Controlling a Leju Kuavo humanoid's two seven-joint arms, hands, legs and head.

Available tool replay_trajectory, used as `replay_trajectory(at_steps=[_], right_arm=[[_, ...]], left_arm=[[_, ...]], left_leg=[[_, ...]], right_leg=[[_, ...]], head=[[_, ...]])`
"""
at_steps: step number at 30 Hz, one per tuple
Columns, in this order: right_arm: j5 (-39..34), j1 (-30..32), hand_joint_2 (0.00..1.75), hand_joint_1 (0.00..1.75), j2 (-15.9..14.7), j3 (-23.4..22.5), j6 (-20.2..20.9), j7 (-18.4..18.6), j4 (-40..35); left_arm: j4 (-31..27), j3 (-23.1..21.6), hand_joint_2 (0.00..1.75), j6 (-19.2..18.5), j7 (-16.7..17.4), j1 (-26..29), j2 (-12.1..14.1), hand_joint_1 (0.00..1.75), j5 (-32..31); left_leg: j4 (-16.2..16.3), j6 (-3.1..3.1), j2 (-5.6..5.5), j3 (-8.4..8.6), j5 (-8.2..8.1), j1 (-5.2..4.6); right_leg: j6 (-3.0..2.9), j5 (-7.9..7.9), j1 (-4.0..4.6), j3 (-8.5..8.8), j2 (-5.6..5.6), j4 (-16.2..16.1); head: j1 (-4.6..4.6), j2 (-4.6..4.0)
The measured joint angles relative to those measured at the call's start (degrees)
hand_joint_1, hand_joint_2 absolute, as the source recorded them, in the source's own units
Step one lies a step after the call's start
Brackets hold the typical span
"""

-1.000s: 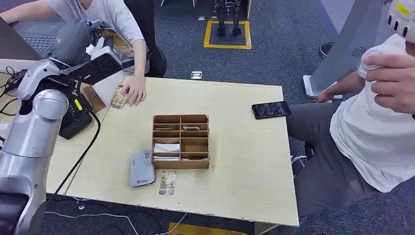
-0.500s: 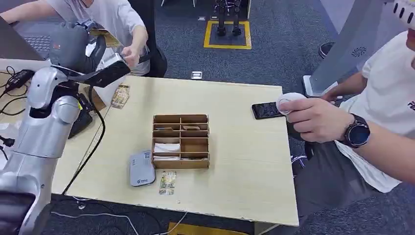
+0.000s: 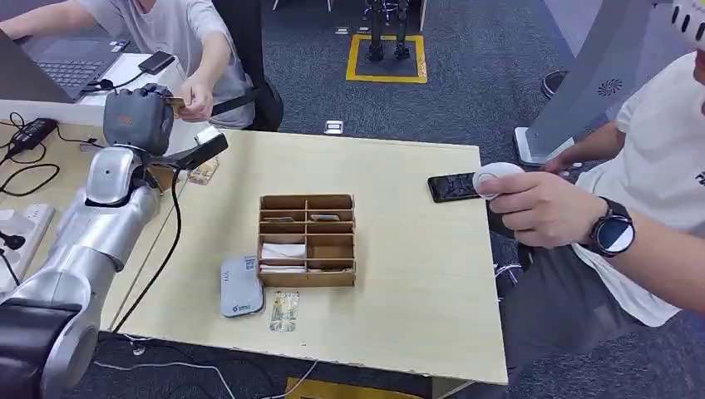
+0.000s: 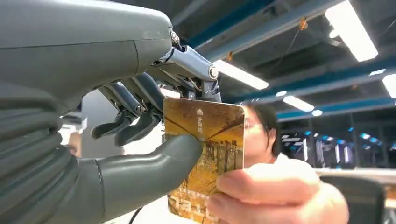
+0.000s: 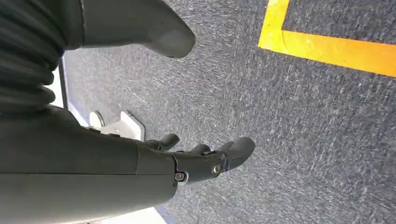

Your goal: Pass the card to the sensor for recognition and then transmit it.

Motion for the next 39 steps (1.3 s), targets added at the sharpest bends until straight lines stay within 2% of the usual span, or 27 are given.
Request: replay_trajectory(at_steps=[6, 7, 14, 20, 22, 24, 29, 35, 37, 39], right_arm=[[0.1, 0.0, 1.75, 0.00, 0.0, 0.0, 0.0, -0.5, 0.0], [0.1, 0.0, 1.75, 0.00, 0.0, 0.0, -0.1, -0.9, 0.0], [0.0, 0.0, 1.75, 0.00, 0.1, -0.3, -0.2, -1.0, -0.1], [0.0, 0.1, 1.75, 0.00, 0.2, -1.0, -0.2, -0.2, -0.1], [0.0, 0.0, 1.75, 0.00, 0.2, -1.2, -0.2, 0.0, -0.1], [0.0, 0.1, 1.75, 0.00, 0.2, -1.4, -0.3, 0.2, -0.1], [0.0, 0.3, 1.75, 0.00, 0.3, -2.3, -0.4, 0.2, -0.1], [0.0, 0.1, 1.75, 0.00, 0.4, -2.7, -0.6, 0.2, -0.1], [-0.1, 0.1, 1.75, 0.00, 0.5, -3.0, -1.1, 0.0, -0.1], [-0.4, 0.2, 1.75, 0.00, 0.7, -3.7, -1.4, 0.1, -0.1]], left_arm=[[2.8, 0.6, 1.75, -0.3, -1.0, -0.4, -0.4, 1.75, 0.2], [2.9, 0.7, 1.75, -0.3, -1.2, -0.4, -0.5, 0.00, 0.2], [3.3, 1.7, 1.75, 1.1, -3.0, -0.2, -0.3, 0.00, 0.6], [3.3, 4.8, 1.75, 2.8, -5.2, 2.8, 2.9, 0.00, 4.2], [3.3, 6.4, 1.75, 4.4, -5.9, 4.5, 4.6, 0.00, 5.5], [3.3, 8.6, 1.75, 6.1, -6.9, 6.7, 6.4, 0.00, 7.7], [3.3, 17.6, 1.75, 10.3, -10.8, 13.9, 11.3, 0.00, 11.5], [3.1, 23.6, 1.75, 10.6, -11.6, 18.5, 13.4, 0.00, 10.5], [0.9, 27.3, 1.75, 10.7, -14.5, 22.1, 13.6, 0.00, 13.5], [-2.5, 33.3, 1.75, 10.7, -20.8, 28.3, 13.3, 0.00, 18.0]], left_leg=[[0.0, 0.00, 0.01, -0.01, 0.00, -0.01], [0.0, 0.00, 0.01, -0.02, 0.00, -0.01], [0.0, 0.00, -0.02, -0.08, 0.00, 0.01], [-0.1, -0.01, 0.08, -0.10, -0.01, 0.03], [-0.1, -0.01, 0.13, -0.11, -0.01, 0.05], [-0.1, -0.02, 0.23, -0.10, -0.01, 0.05], [-0.2, -0.09, 0.36, -0.09, -0.06, 0.05], [-0.2, -0.09, 0.09, -0.22, -0.05, 0.06], [-0.2, -0.19, 0.38, -0.11, -0.13, -0.03], [-0.2, -0.25, 0.93, 0.15, -0.37, -0.05]], right_leg=[[0.00, 0.00, 0.00, 0.00, 0.00, 0.0], [0.00, 0.00, 0.00, 0.00, 0.01, 0.0], [0.00, 0.00, 0.00, 0.00, -0.02, 0.0], [-0.01, -0.01, 0.00, -0.09, 0.06, 0.0], [-0.01, -0.01, 0.01, -0.13, 0.15, 0.1], [-0.02, -0.02, 0.01, -0.17, 0.24, 0.1], [-0.07, -0.06, 0.01, -0.29, 0.40, 0.1], [-0.11, -0.11, 0.01, -0.19, 0.11, 0.1], [-0.13, -0.09, 0.00, -0.18, 0.38, 0.1], [-0.13, -0.10, -0.07, -0.19, 0.97, 0.1]], head=[[0.02, 0.00], [0.00, 0.00], [0.02, 0.00], [0.00, 0.00], [0.02, 0.00], [0.00, 0.00], [0.00, 0.00], [0.02, 0.00], [0.04, 0.00], [0.09, 0.00]])
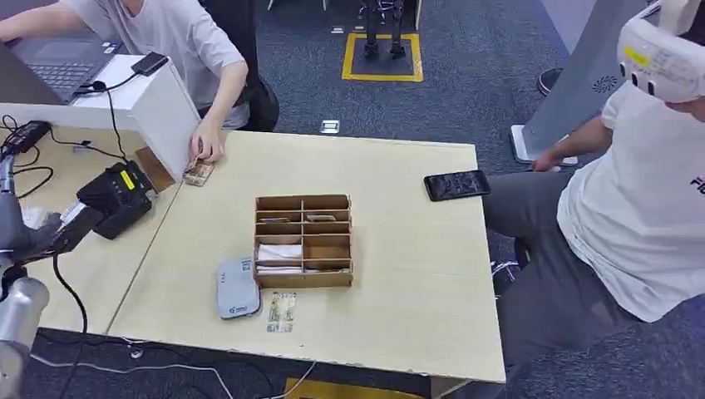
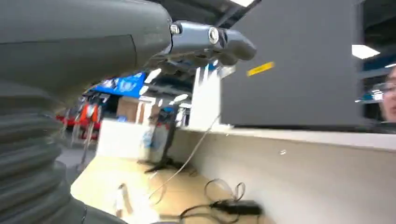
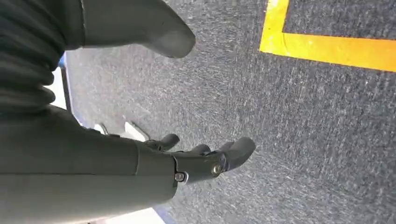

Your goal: Pass the card to the sensor for recognition and then transmit it.

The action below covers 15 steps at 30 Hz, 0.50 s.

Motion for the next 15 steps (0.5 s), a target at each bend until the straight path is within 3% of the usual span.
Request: replay_trajectory(at_steps=[2, 4, 6, 9, 11, 13, 15], right_arm=[[-0.2, 0.3, 1.75, 0.00, 0.1, -0.7, -0.2, 0.3, 0.0], [-0.8, 0.7, 1.75, 0.00, 0.1, -1.5, -0.7, 0.4, 0.0], [-0.9, 1.0, 1.75, 0.00, 0.1, -2.1, -0.8, 0.5, 0.0], [-0.7, 1.1, 1.75, 0.00, 0.2, -2.9, -0.8, 0.6, 0.0], [-0.6, 1.1, 1.75, 0.00, 0.2, -3.4, -0.8, 0.8, 0.0], [-0.6, 1.0, 1.75, 0.00, 0.3, -3.8, -0.7, 0.8, 0.0], [-0.6, 1.0, 1.75, 0.00, 0.4, -4.3, -0.7, 0.9, 0.0]], left_arm=[[-4.0, 8.3, 1.75, -0.1, -7.2, 6.8, -1.2, 0.00, 6.0], [-6.8, 15.8, 1.75, -1.6, -11.2, 12.6, -3.1, 0.00, 10.9], [-7.7, 23.3, 1.75, -4.0, -12.3, 16.8, -5.1, 0.00, 10.3], [-6.7, 32.5, 1.75, -3.4, -12.1, 20.2, -7.1, 0.00, 4.6], [-3.1, 39.4, 1.75, -1.0, -5.6, 20.4, -8.3, 0.00, -3.6], [2.1, 46.5, 1.75, -0.2, 3.7, 19.9, -10.1, 0.00, -6.6], [5.1, 53.3, 1.75, -0.2, 19.3, 19.8, -14.0, 0.00, -13.0]], left_leg=[[0.0, -0.03, 0.36, 0.16, -0.17, -0.04], [0.0, 0.06, 0.39, 0.16, -0.28, -0.05], [0.0, 0.07, 0.33, 0.12, -0.31, -0.02], [0.0, 0.12, -0.03, 0.00, -0.34, 0.01], [0.0, 0.13, -0.27, -0.04, -0.34, -0.03], [0.0, 0.13, -0.36, 0.06, -0.35, -0.05], [0.0, 0.15, -0.36, 0.18, -0.37, -0.11]], right_leg=[[0.00, -0.08, -0.06, 0.00, 0.37, 0.0], [0.01, -0.18, -0.06, -0.02, 0.39, 0.0], [0.00, -0.31, -0.05, -0.02, 0.33, 0.0], [0.05, -0.42, -0.03, 0.06, -0.05, -0.1], [0.09, -0.47, -0.05, 0.14, -0.29, -0.1], [0.06, -0.49, -0.07, 0.25, -0.41, -0.1], [0.07, -0.49, -0.11, 0.27, -0.40, -0.1]], head=[[-0.18, 0.00], [-0.20, 0.00], [-0.20, 0.00], [-0.20, 0.00], [-0.22, 0.00], [-0.26, 0.00], [-0.31, 0.00]])
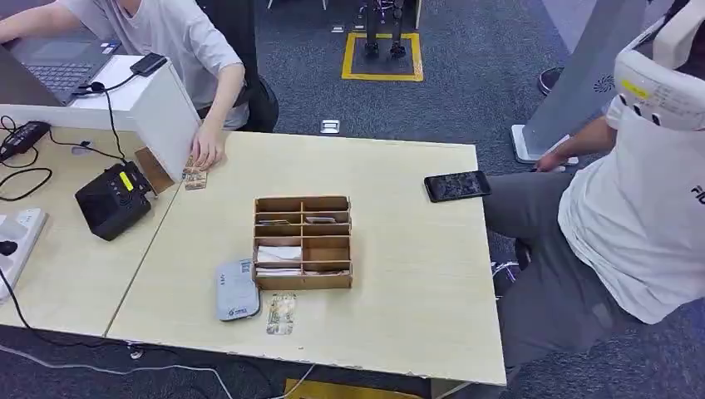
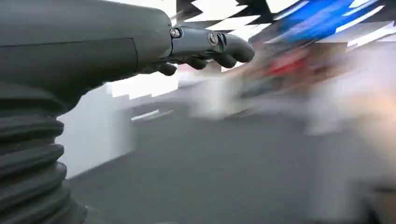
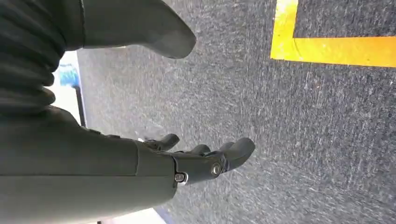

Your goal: Pass the card to the sensor for recognition and then transmit it.

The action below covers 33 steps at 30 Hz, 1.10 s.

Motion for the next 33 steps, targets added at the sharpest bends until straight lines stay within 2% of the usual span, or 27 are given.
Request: replay_trajectory(at_steps=[1, 2, 3, 6, 10, 13, 15, 17, 20, 25, 33], right_arm=[[0.0, 0.0, 1.75, 0.00, 0.0, -0.3, 0.0, 0.1, 0.0], [0.0, 0.0, 1.75, 0.00, 0.0, -0.4, 0.0, 0.2, -0.1], [0.0, 0.0, 1.75, 0.00, 0.0, -0.5, 0.0, 0.2, -0.1], [0.0, -0.2, 1.75, 0.00, 0.0, -0.9, 0.0, 0.2, -0.2], [0.0, -0.3, 1.75, 0.00, 0.0, -1.2, 0.0, 0.2, -0.2], [0.0, -0.4, 1.75, 0.00, 0.0, -1.4, 0.0, 0.5, -0.3], [-0.3, -0.3, 1.75, 0.00, 0.0, -1.7, -0.1, 0.6, -0.7], [-0.8, -0.4, 1.75, 0.00, 0.0, -2.0, -0.6, 0.6, -0.8], [-2.5, -0.4, 1.75, 0.00, 0.0, -3.0, -0.6, 0.6, -0.8], [-6.9, 0.1, 1.75, 0.00, 0.0, -1.5, 0.1, 0.3, -1.3], [-15.4, 1.3, 1.75, 0.00, -0.2, 3.6, 1.5, -0.6, -2.6]], left_arm=[[0.6, 3.0, 1.75, 0.0, 8.5, 0.2, -2.6, 0.00, -4.1], [1.2, 4.8, 1.75, 0.1, 12.7, 0.3, -4.3, 0.00, -6.1], [2.2, 6.5, 1.75, 0.1, 15.3, 0.3, -6.1, 0.00, -7.2], [3.5, 9.6, 1.75, 0.1, 14.0, 0.3, -8.9, 0.00, -7.8], [4.3, 11.7, 1.75, 0.1, 13.9, 0.1, -10.3, 0.00, -8.0], [5.7, 13.0, 1.75, 0.1, 16.8, -0.1, -11.9, 0.00, -7.4], [6.3, 14.0, 1.75, 0.1, 19.9, -0.6, -14.2, 0.00, -4.4], [6.5, 14.4, 1.75, 0.2, 21.6, -0.9, -17.1, 0.00, -3.6], [8.3, 14.7, 1.75, 0.1, 20.9, -1.6, -20.9, 0.00, -1.6], [9.7, 12.4, 1.75, -1.3, 19.7, -1.8, -22.7, 0.00, 2.4], [10.6, 4.2, 1.75, -5.9, 17.7, -1.1, -23.2, 0.00, 10.2]], left_leg=[[0.0, 0.02, -0.04, 0.00, 0.01, -0.03], [0.0, 0.03, -0.18, -0.02, 0.02, -0.02], [0.1, 0.05, -0.32, -0.07, 0.00, 0.07], [0.1, 0.11, -0.56, -0.04, -0.03, 0.01], [0.1, 0.11, -0.54, 0.04, -0.03, 0.03], [0.1, 0.11, -0.54, 0.08, -0.03, 0.01], [0.1, 0.13, -0.54, 0.10, -0.01, -0.02], [0.1, 0.13, -0.54, 0.10, -0.01, -0.03], [0.1, 0.19, -0.57, 0.09, 0.00, -0.08], [0.1, 0.23, -0.53, 0.16, -0.03, -0.05], [0.1, 0.22, -0.54, 0.16, -0.03, 0.00]], right_leg=[[0.03, -0.02, -0.03, 0.01, -0.01, 0.0], [0.15, -0.09, -0.03, 0.04, -0.16, 0.0], [0.16, -0.10, 0.04, 0.12, -0.32, -0.1], [0.19, -0.12, 0.02, 0.27, -0.61, -0.1], [0.19, -0.11, 0.01, 0.34, -0.59, -0.1], [0.18, -0.11, 0.00, 0.35, -0.60, -0.1], [0.19, -0.11, -0.03, 0.35, -0.61, -0.1], [0.20, -0.10, -0.03, 0.37, -0.60, -0.1], [0.23, -0.09, -0.04, 0.38, -0.62, -0.1], [0.23, -0.08, -0.05, 0.39, -0.59, -0.1], [0.22, -0.09, -0.01, 0.39, -0.59, -0.1]], head=[[-0.02, 0.00], [0.00, 0.00], [-0.04, 0.00], [0.24, 0.00], [0.24, 0.00], [0.22, 0.00], [0.22, 0.00], [0.22, 0.00], [0.20, 0.00], [0.22, 0.00], [0.22, 0.00]])
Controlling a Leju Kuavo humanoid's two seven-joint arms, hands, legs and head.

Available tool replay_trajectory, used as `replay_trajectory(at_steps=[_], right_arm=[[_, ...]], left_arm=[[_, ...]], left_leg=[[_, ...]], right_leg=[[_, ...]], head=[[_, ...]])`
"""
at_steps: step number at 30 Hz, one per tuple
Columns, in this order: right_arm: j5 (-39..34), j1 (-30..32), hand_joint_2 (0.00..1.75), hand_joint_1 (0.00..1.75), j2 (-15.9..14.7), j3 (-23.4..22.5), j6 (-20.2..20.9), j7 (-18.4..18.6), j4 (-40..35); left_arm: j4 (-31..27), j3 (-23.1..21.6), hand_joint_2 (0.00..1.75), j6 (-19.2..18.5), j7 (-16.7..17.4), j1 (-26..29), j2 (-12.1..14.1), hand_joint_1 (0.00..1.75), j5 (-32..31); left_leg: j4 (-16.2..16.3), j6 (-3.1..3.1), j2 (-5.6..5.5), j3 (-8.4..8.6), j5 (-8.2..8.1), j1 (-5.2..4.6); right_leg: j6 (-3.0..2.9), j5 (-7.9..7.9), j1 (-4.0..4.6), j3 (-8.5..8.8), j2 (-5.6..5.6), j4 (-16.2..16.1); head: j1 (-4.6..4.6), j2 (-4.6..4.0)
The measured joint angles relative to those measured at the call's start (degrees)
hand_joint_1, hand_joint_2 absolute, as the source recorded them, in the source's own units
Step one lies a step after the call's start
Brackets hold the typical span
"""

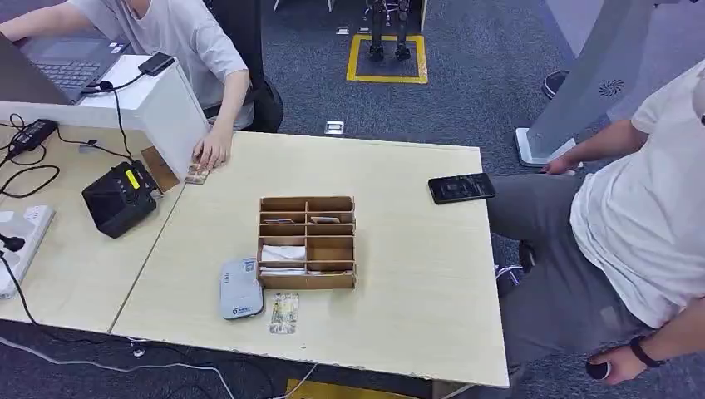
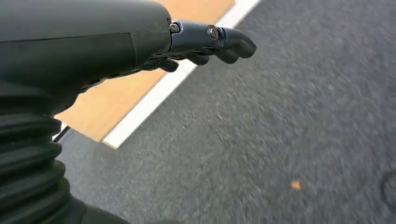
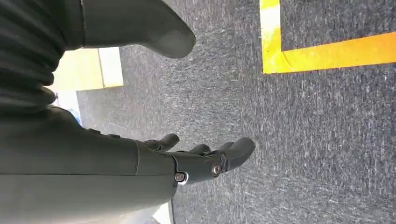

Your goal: Pass the card to the sensor for recognition and then transmit it.

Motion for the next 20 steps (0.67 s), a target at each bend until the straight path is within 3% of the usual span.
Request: replay_trajectory(at_steps=[4, 5, 20], right_arm=[[-4.8, 0.7, 1.75, 0.00, -0.2, 3.3, 0.8, -0.3, -0.6], [-5.7, 0.9, 0.00, 0.00, -0.2, 4.0, 1.0, -0.5, -0.8], [-22.1, 3.5, 0.00, 0.00, -1.0, 16.7, 4.0, -2.4, -3.0]], left_arm=[[0.2, -5.2, 1.75, -2.5, -1.1, 0.8, 0.0, 0.00, 4.3], [0.2, -6.3, 1.75, -3.1, -1.3, 1.0, 0.1, 0.00, 5.1], [0.8, -25.7, 1.75, -12.0, -5.0, 4.2, 1.5, 0.00, 20.0]], left_leg=[[0.0, 0.00, 0.00, -0.01, 0.00, -0.01], [0.0, 0.00, 0.00, -0.01, 0.00, -0.02], [0.0, 0.00, 0.00, -0.01, 0.00, -0.01]], right_leg=[[0.00, 0.00, 0.03, 0.00, 0.00, 0.0], [0.00, 0.00, 0.03, 0.01, 0.00, 0.0], [0.00, 0.00, 0.02, 0.00, 0.00, 0.0]], head=[[0.02, 0.00], [0.00, 0.00], [0.02, 0.00]])
